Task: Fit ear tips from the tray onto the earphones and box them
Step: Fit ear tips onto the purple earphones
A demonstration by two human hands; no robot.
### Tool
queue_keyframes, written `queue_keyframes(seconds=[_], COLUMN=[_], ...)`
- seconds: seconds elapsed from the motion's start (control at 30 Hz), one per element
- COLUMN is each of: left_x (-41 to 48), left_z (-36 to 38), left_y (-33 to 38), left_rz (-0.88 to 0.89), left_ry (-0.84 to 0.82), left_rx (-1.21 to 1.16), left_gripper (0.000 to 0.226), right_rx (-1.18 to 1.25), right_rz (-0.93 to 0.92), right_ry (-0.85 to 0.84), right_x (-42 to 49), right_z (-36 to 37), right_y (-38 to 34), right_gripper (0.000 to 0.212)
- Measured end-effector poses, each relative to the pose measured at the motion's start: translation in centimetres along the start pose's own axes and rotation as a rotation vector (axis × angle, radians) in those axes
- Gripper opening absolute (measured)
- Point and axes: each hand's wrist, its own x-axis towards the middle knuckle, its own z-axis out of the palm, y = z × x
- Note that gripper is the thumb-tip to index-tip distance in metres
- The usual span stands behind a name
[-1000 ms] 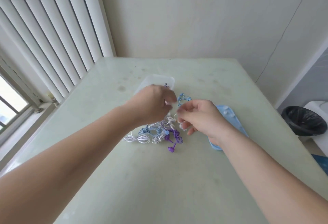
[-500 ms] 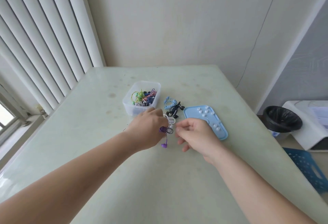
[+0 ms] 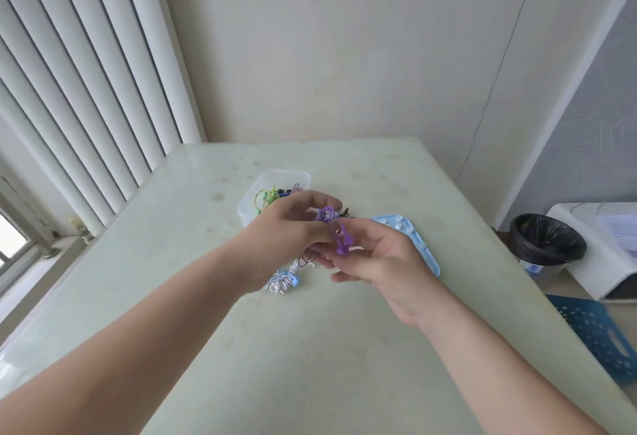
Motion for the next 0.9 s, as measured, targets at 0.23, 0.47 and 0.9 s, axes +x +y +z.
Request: queue_keyframes(seconds=[0.23, 0.47, 0.9], left_x=[0.9, 1.6, 2.5], left_z=[1.7, 3.1, 5.5], left_y=[-2.8, -5.0, -8.3], left_rz=[-0.122, -0.035, 0.054], left_ry=[-0.043, -0.090, 0.035], left_rx=[-0.232, -0.116, 0.180], left_gripper=[0.022, 0.028, 0.025], right_rx=[0.187, 0.084, -0.511], right_rz=[0.101, 0.130, 0.130], right_ry=[0.007, 0.083, -0.006], right_x=[-1.6, -1.4, -1.9], right_z=[-2.1, -3.8, -5.4], right_y=[1.2, 2.2, 2.5], right_gripper=[0.044, 0.019, 0.019])
